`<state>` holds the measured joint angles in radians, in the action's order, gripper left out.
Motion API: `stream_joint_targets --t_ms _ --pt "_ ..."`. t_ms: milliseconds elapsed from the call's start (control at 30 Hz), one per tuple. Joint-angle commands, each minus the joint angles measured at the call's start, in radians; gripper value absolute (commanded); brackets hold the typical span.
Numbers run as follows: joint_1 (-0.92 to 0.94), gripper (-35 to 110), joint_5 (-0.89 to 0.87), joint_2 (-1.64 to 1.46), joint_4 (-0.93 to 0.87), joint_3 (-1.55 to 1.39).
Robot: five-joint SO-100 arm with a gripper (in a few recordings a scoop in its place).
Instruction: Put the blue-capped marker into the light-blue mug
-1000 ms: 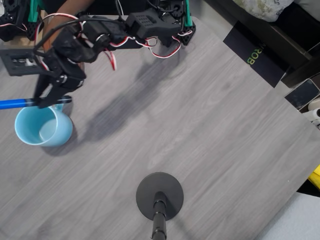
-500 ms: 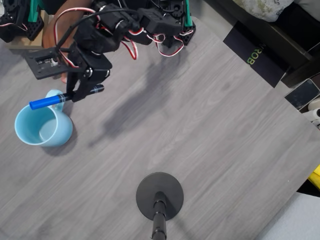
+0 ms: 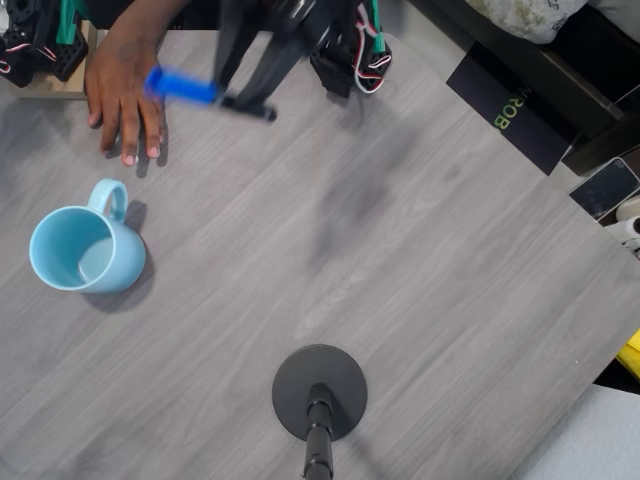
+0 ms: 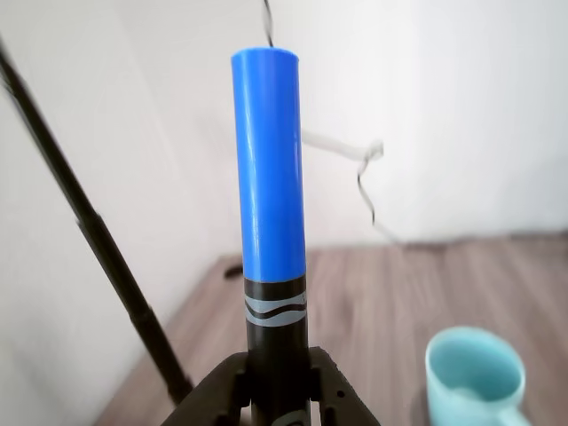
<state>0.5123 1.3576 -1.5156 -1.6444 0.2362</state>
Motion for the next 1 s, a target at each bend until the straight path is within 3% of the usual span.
stream_joint_targets --t_ms 0,167,467,600,967 --pt "0.057 0 0.043 0.014 0.133 0.003" --pt "0.129 0 0.055 0.021 0.235 0.005" --pt "-0.107 0 0.037 -0.252 -0.144 -0.008" --pt "-0.046 0 -0.02 -0.27 -0.141 -0.12" --pt "0.043 0 -0.044 -0.17 -0.141 -0.008"
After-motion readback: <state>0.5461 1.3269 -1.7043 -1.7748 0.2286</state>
